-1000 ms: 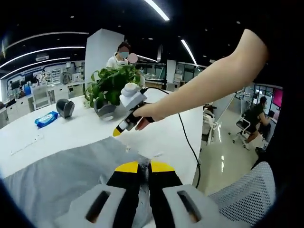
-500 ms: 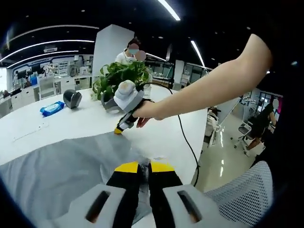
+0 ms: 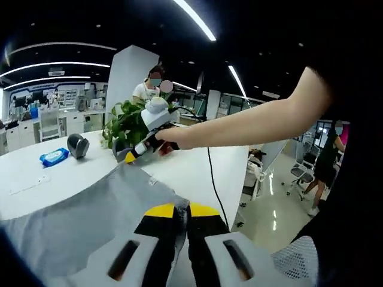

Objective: Fold the towel on the table until its edges align and the towel forms a compact rectangular stack.

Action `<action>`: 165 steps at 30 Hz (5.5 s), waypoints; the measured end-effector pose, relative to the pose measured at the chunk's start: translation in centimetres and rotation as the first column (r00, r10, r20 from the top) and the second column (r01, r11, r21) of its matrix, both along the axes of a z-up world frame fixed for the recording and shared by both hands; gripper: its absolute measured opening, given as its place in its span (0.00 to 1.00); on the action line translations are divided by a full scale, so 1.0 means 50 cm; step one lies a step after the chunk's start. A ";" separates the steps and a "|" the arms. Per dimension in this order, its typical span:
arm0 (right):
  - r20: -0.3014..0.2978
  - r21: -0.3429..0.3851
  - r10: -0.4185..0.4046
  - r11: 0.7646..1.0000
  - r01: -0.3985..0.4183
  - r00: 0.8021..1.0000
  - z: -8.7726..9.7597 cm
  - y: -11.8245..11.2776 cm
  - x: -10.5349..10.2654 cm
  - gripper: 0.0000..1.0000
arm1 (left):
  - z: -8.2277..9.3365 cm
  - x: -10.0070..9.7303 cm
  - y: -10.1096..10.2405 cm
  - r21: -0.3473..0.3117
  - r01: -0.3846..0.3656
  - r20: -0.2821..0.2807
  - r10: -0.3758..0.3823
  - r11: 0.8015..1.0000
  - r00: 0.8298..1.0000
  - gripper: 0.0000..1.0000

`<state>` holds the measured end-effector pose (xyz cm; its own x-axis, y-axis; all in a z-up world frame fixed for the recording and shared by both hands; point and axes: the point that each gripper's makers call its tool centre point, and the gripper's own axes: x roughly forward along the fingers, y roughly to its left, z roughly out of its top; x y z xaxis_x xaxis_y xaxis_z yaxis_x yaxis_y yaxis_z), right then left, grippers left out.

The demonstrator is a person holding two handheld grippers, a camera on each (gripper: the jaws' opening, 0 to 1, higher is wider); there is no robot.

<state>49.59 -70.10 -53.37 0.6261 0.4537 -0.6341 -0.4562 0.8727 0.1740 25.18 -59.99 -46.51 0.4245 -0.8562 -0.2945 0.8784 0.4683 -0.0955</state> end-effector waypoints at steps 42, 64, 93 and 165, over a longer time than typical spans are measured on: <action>0.239 0.173 -0.138 0.980 0.098 0.961 0.381 -0.081 0.025 0.01 | 0.295 -0.064 -0.146 -0.175 0.168 0.251 -0.121 0.970 0.960 0.06; 0.222 0.237 -0.032 0.971 -0.022 0.975 0.363 0.189 0.068 0.01 | 0.252 -0.020 0.192 -0.191 -0.155 0.173 0.189 0.969 0.967 0.06; 0.054 0.242 0.095 0.965 -0.105 0.994 0.235 0.499 0.096 0.02 | 0.058 0.011 0.527 -0.049 -0.425 0.077 0.427 0.904 0.901 0.05; -0.171 0.284 0.187 0.950 -0.133 0.967 -0.146 0.855 0.182 0.03 | -0.327 0.056 0.796 0.509 -0.353 -0.273 0.536 0.785 0.799 0.06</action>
<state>58.70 -27.33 -60.66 0.4088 0.7074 -0.5766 -0.5197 0.6998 0.4901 27.98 -20.19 -62.85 0.4979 -0.3530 -0.7922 0.4896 0.8683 -0.0792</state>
